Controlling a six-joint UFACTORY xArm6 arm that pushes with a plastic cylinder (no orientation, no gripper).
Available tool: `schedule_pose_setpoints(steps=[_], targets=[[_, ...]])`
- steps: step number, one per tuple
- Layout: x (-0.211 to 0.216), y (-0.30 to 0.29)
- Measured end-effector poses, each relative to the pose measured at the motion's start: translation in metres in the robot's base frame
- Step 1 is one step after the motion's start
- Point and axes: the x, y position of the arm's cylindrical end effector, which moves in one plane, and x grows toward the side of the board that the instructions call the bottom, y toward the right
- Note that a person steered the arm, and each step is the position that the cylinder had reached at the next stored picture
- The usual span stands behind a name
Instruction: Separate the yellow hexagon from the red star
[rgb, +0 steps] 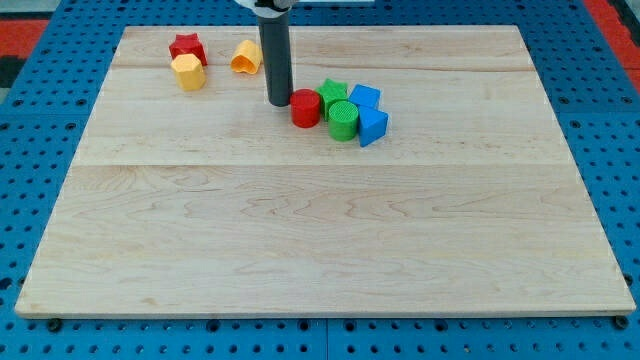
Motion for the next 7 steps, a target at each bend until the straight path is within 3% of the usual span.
schedule_pose_setpoints(steps=[1,4,5,7], targets=[[0.003,0.009],[-0.016,-0.222],[-0.058,-0.227],[-0.055,-0.152]])
